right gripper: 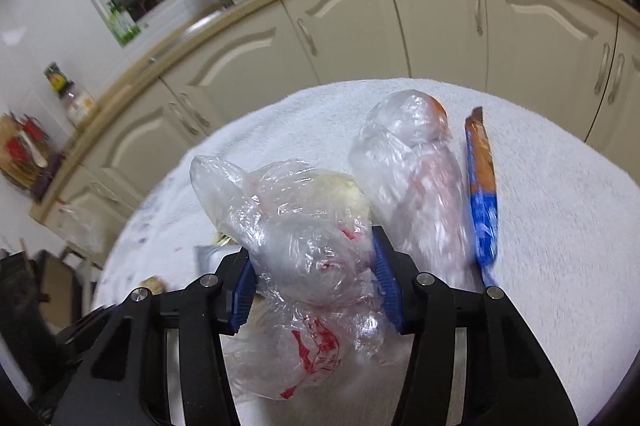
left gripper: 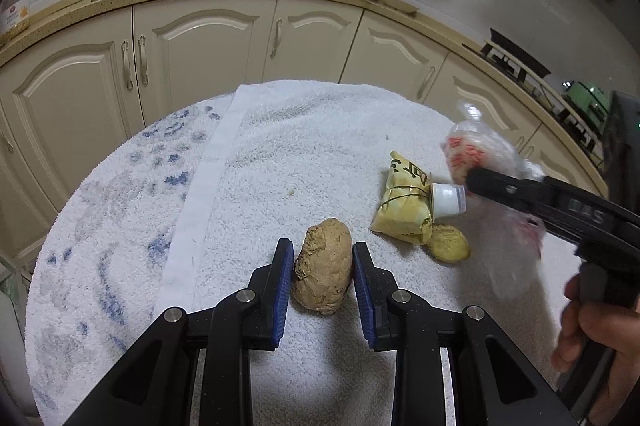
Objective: Collect trash
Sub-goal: 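Lift the bread bun and clear bag and carry them toward the blue bin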
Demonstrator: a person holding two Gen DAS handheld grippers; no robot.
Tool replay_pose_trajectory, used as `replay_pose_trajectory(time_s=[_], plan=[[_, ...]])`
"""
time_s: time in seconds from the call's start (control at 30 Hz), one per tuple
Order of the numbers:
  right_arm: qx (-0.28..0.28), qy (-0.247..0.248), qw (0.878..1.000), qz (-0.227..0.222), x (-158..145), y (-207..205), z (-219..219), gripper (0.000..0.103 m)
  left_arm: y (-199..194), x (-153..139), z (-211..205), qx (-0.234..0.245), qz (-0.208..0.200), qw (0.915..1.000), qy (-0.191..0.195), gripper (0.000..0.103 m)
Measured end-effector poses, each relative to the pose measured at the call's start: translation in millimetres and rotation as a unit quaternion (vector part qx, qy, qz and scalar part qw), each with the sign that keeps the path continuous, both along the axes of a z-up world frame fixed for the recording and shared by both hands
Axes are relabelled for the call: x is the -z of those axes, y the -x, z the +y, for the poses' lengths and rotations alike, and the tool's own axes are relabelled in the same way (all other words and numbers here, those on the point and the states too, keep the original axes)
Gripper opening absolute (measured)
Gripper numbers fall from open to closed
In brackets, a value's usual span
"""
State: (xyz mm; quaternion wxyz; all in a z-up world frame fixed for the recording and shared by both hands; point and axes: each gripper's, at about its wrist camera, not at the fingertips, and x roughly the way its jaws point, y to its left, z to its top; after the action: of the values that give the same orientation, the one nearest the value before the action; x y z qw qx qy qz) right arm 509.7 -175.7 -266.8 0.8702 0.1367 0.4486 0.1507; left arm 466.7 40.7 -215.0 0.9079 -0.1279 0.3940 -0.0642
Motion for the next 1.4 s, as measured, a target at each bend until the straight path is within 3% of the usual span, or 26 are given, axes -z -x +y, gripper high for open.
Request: replay_pose_trajectory(time_s=[0.33,0.77,1.1,1.4], plan=[[0.000,-0.034,0.999,-0.008,-18,64,-22,0.053,30,-23,-6,0.022,-0.017,0.9996,-0.005,0.026],[0.043,-0.031,0.997,-0.063,-70,127,-72,0.053,90,-92,-51,0.083,-0.087,0.9927,-0.007,0.026],[0.125,-0.021,0.988,-0.093,-99,185,-156,0.053,131,-133,-118,0.160,-0.131,0.9782,-0.015,0.026],[0.214,-0.009,0.971,-0.108,-114,245,-238,0.053,146,-149,-192,0.246,-0.145,0.9583,-0.003,0.026]])
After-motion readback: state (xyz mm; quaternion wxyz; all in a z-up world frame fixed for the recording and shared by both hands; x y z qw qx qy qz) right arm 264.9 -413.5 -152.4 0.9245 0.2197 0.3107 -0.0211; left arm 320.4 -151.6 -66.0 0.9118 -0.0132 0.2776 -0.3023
